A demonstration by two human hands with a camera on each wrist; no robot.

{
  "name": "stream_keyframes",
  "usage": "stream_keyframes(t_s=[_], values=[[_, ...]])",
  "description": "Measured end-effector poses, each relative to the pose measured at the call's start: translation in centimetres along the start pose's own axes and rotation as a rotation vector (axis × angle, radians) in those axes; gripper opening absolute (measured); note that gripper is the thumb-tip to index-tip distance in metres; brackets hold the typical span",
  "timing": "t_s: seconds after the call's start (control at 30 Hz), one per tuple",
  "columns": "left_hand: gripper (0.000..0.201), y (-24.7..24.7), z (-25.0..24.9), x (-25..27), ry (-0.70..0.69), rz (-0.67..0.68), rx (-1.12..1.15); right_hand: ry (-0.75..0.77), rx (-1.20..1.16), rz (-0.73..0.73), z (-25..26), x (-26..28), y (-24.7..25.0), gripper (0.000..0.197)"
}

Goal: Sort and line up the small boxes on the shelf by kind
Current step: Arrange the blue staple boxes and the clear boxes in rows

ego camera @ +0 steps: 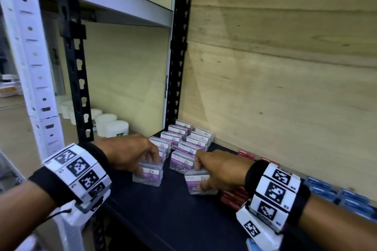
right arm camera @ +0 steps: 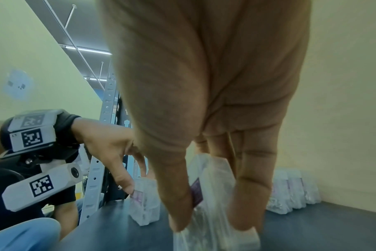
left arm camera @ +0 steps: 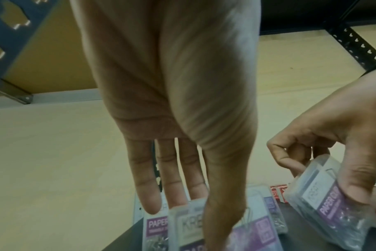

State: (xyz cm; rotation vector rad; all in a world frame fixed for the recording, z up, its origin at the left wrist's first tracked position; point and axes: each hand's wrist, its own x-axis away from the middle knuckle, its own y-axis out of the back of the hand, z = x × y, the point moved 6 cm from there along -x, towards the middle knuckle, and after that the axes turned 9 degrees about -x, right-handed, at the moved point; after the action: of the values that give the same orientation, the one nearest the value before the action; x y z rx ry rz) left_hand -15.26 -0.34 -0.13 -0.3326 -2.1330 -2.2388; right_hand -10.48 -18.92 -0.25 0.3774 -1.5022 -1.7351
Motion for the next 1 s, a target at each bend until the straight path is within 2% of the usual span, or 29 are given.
stream_keyframes(t_s=[0.27, 0.63, 0.77, 0.83, 1.0], values=[[0.043, -0.1, 1.9, -0.5, -0.002, -0.112, -0.038, 0.045, -0.007, -0.049, 2.2, -1.7, -0.3, 0.033], [0.032, -0.3, 2.5, -0.5, -0.028, -0.211, -0.108, 0.056, -0.010, -0.080, 3.6, -3.6, -1.0, 0.042], [0.042, 0.4, 2.5, 0.0, -0.020, -0.238, -0.090, 0.075, 0.009, -0.105, 3.2, -3.1, -0.6, 0.041], [0.044, 1.4, 1.7, 0.3, -0.018, -0.261, -0.094, 0.084, 0.004, -0.123, 2.6, -2.1, 0.0, 0.041], [0.024, 3.4, -3.3, 0.3, -0.120, -0.316, -0.116, 0.109, -0.019, -0.135, -0.9, 2.0, 1.8, 0.033]])
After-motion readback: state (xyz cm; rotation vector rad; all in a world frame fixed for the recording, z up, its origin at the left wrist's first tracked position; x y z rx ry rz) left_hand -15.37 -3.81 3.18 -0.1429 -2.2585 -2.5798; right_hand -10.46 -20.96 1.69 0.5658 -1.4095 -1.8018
